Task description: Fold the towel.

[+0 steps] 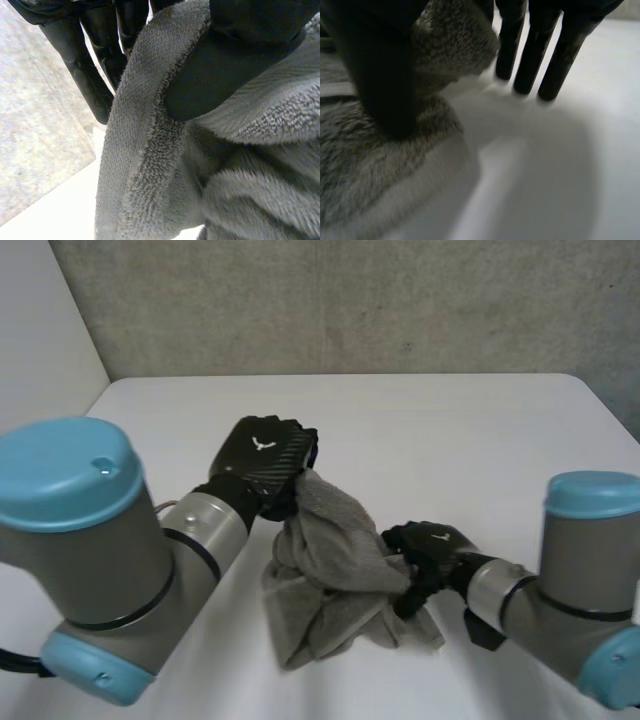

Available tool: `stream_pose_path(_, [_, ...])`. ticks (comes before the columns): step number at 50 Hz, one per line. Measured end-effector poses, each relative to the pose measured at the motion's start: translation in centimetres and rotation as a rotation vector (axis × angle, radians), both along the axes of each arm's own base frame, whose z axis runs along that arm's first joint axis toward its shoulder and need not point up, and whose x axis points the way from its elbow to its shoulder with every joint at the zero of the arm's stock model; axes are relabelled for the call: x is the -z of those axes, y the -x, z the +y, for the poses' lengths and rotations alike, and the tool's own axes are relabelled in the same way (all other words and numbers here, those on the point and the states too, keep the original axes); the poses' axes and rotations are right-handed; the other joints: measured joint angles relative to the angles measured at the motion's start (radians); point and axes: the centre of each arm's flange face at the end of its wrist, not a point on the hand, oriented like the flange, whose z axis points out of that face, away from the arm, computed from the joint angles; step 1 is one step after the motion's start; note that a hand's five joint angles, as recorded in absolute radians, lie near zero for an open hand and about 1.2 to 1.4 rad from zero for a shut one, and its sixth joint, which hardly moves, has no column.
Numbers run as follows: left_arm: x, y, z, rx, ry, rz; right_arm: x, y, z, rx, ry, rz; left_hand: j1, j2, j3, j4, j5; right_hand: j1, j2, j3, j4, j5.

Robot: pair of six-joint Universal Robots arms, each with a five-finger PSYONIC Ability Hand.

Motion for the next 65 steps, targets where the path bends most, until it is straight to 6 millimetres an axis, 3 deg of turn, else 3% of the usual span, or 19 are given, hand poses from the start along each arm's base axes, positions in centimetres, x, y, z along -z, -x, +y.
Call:
stream_pose_path(1, [-0.2,-0.2,0.1,-0.004,0.004,0.003,0.0,-0.4,0.0,-0.001,0.015,-0.002,0.0,0.0,0.0,0.0,0.0,0.196,0.208,0.201,0.197,0.184])
stream_pose_path(3, [-0.3,-0.3,0.1,-0.006,0.006,0.005,-0.1,-0.7,-0.2,0.002,0.034,-0.006,0.0,0.0,0.0,0.0,0.0,0.255,0.276,0.266,0.262,0.245])
stream_pose_path(4, [-0.9,-0.8,-0.1,-0.019,0.018,0.014,-0.9,-1.5,-1.1,0.033,0.12,-0.02,0.0,0.001,0.0,0.0,0.0,0.492,0.588,0.579,0.587,0.564])
stream_pose_path(7, [-1.3,-1.2,-0.5,-0.034,0.027,0.02,-1.9,-1.9,-1.8,0.059,0.179,-0.033,0.0,0.002,0.0,0.0,0.0,0.519,0.646,0.642,0.659,0.637])
stream_pose_path(8, [-2.0,-1.8,-1.6,-0.067,0.048,0.033,-4.7,-2.3,-3.5,0.114,0.307,-0.074,0.0,0.004,0.001,0.0,0.002,0.519,0.654,0.665,0.686,0.655])
stream_pose_path(11, [-3.5,-2.8,-3.7,-0.121,0.09,0.06,-9.1,-2.6,-5.1,0.169,0.462,-0.137,0.004,0.005,0.001,0.0,0.005,0.519,0.654,0.665,0.686,0.658])
stream_pose_path(17, [-8.9,-4.5,-8.0,-0.22,0.238,0.15,-17.6,-2.7,-6.3,0.218,0.717,-0.247,0.006,0.005,0.001,0.001,0.005,0.521,0.654,0.665,0.689,0.66])
stream_pose_path(18, [-11.0,-5.0,-9.0,-0.243,0.294,0.184,-20.1,-2.6,-6.2,0.224,0.791,-0.278,0.006,0.005,0.001,0.001,0.005,0.521,0.654,0.665,0.689,0.662])
stream_pose_path(22, [-13.1,-5.5,-9.7,-0.264,0.35,0.218,-22.5,-2.6,-5.8,0.228,0.869,-0.31,0.006,0.005,0.001,0.001,0.005,0.521,0.654,0.665,0.689,0.665])
stream_pose_path(25, [-15.6,-6.3,-10.3,-0.289,0.407,0.262,-25.8,-2.3,-4.8,0.231,0.988,-0.359,0.006,0.005,0.001,0.001,0.008,0.521,0.654,0.665,0.689,0.669])
stream_pose_path(30, [-13.6,-6.5,-10.1,-0.289,0.338,0.239,-25.0,-2.4,-4.0,0.209,0.978,-0.344,0.006,0.005,0.001,0.001,0.01,0.521,0.654,0.665,0.689,0.67])
stream_pose_path(32, [-11.2,-6.6,-9.5,-0.287,0.268,0.204,-23.6,-2.8,-3.5,0.188,0.939,-0.321,0.006,0.005,0.001,0.001,0.01,0.521,0.654,0.665,0.689,0.671])
stream_pose_path(38, [-4.5,-7.7,-6.7,-0.288,0.088,0.088,-16.9,-3.8,-0.8,0.085,0.725,-0.156,0.006,0.005,0.001,0.001,0.01,0.521,0.654,0.665,0.69,0.671])
stream_pose_path(41, [-2.6,-8.4,-5.7,-0.295,0.046,0.05,-14.8,-3.8,-0.1,0.055,0.655,-0.087,0.006,0.005,0.001,0.001,0.01,0.52,0.653,0.665,0.69,0.671])
stream_pose_path(42, [-1.5,-8.9,-5.2,-0.305,0.028,0.025,-13.0,-3.6,0.5,0.033,0.595,-0.025,0.006,0.005,0.001,0.001,0.01,0.272,0.35,0.362,0.38,0.389])
stream_pose_path(46, [-0.2,-10.6,-4.7,-0.346,0.022,-0.023,-11.1,-3.0,1.0,0.015,0.521,0.05,0.006,0.005,0.001,0.001,0.01,0.02,0.025,0.029,0.04,0.048])
stream_pose_path(55, [0.6,-14.7,-5.7,-0.463,0.05,-0.129,-9.3,-0.9,0.0,0.068,0.451,0.112,0.006,-0.045,-0.048,-0.05,-0.016,-0.05,-0.063,-0.065,-0.058,-0.051])
stream_pose_path(62, [2.2,-15.8,-5.3,-0.42,0.017,-0.225,-8.2,0.0,-0.3,0.086,0.42,0.126,-0.779,-0.813,-0.806,-0.811,-0.794,-0.074,-0.084,-0.088,-0.095,-0.09])
stream_pose_path(65, [2.2,-15.2,-4.6,-0.366,0.016,-0.246,-7.7,0.0,-0.2,0.078,0.41,0.126,-0.828,-0.884,-0.886,-0.888,-0.87,-0.079,-0.086,-0.093,-0.1,-0.095])
